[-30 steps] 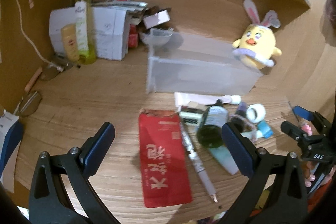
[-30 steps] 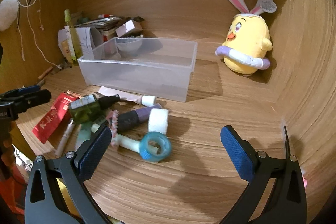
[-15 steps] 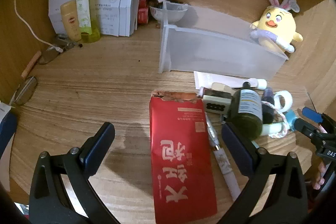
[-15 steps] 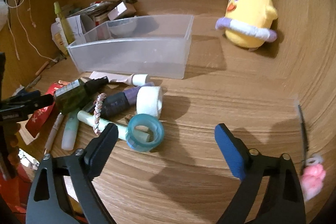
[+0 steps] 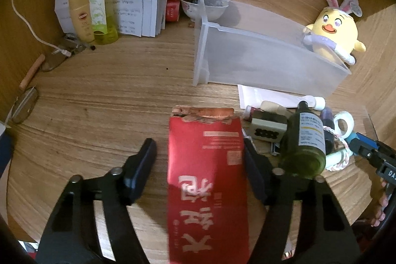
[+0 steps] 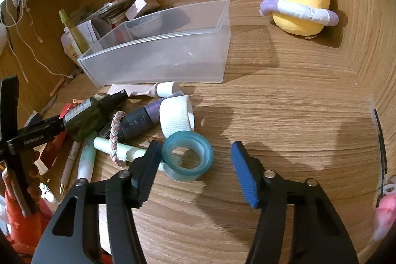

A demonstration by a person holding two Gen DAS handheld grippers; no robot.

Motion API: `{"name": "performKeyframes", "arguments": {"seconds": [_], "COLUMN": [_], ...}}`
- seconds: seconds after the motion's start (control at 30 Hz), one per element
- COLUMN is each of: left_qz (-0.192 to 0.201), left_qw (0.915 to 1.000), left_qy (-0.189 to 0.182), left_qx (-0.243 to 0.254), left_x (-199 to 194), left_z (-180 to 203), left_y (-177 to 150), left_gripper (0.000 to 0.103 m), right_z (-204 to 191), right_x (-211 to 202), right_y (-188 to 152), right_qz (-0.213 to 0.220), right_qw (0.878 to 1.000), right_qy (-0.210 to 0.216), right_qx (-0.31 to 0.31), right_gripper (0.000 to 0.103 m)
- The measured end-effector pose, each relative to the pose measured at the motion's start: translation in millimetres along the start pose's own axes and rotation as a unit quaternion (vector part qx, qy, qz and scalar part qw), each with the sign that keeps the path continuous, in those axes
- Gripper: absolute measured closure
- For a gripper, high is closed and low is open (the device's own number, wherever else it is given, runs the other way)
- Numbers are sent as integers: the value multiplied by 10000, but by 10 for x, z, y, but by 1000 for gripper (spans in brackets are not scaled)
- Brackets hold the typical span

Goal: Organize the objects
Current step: 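Grasp the red tea packet with the left tool while the right tool grasps the teal tape roll, then carry the red packet and teal tape into the clear box and release both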

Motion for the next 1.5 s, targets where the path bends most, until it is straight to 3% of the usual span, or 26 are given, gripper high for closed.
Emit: {"name": "performKeyframes", "arguments": {"seconds": [0.13, 0.37, 0.6, 1.1, 1.5], "left_qz": [27, 137, 508, 1353, 1638], "left_qw": [10000, 9998, 9987, 9896, 9832], "left_qy": [-11, 3, -22, -330, -437], "left_qx": [-24, -121, -61, 348, 670], "left_x": [10, -45, -272, -660, -718], "left_z": [-43, -94, -41, 343, 615], "left_y": [30, 47, 205, 772, 1224], "left_gripper": [49, 49, 49, 49, 49], "right_z": [82, 177, 191, -122, -450], "right_x": [17, -18, -199, -539, -531], "right_y": [0, 40, 212, 835, 1254], "right_qz": [-51, 104, 450, 1371, 1715], "right_qw": [9999, 9994, 9982, 9904, 9842], "right_qy": [-112, -297, -385, -131, 76], "right_qx": [61, 136, 118, -125, -437], "right_gripper": [65, 65, 65, 65, 65]}}
Point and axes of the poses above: each gripper's, at about its wrist camera, not at the fingertips, and x roughly the way its jaws point, z to its right, y to its top, the point moved 8 cm from there along x, roughly the way its jaws point, and after that the axes turned 9 degrees about -y, right-handed, at the moved point
